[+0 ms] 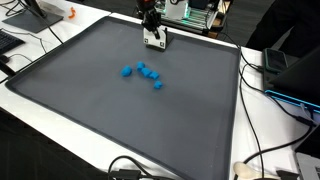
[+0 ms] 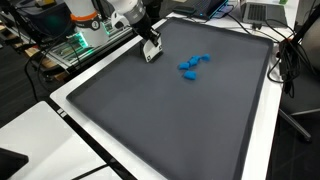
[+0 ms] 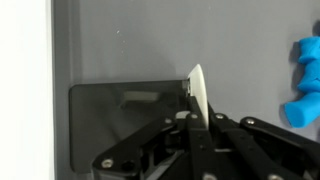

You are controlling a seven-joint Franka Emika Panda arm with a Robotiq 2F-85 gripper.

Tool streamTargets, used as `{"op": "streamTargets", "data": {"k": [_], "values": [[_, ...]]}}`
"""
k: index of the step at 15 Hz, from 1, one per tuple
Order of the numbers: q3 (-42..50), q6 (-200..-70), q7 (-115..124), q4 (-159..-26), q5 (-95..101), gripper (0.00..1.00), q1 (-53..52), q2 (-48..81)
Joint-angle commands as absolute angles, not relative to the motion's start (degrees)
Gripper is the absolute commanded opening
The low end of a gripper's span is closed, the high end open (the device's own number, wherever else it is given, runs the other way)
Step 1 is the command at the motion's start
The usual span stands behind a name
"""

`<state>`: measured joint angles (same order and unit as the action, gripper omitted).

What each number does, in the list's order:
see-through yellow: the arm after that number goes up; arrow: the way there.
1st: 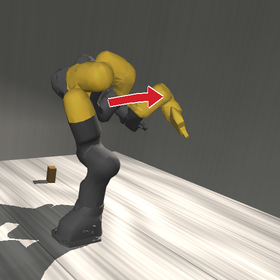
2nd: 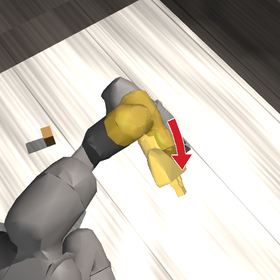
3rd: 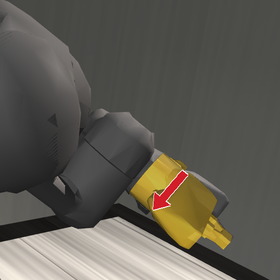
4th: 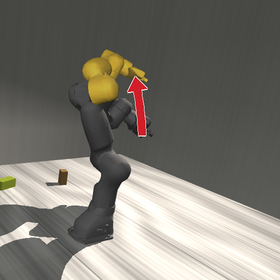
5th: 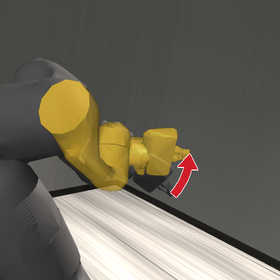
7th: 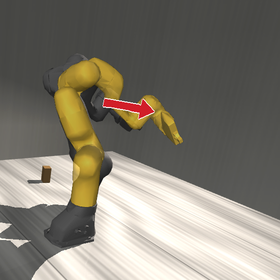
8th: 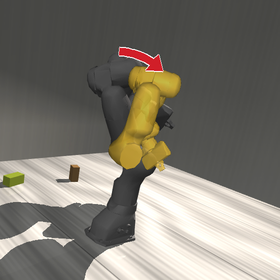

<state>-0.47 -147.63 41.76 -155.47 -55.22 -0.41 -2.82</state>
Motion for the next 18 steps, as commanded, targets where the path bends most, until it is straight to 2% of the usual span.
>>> {"op": "streamTargets", "data": {"k": [1, 3, 18], "values": [[-1.03, -150.27, 42.68, -159.64, -56.18, 0.01, -0.58, -5.13], [-0.97, -150.36, 42.61, -157.21, -56.19, 0.01, -0.54, -2.36], [-2.02, -152.94, 46.65, -158.13, -52.64, 0.01, -0.77, -5.11]]}}
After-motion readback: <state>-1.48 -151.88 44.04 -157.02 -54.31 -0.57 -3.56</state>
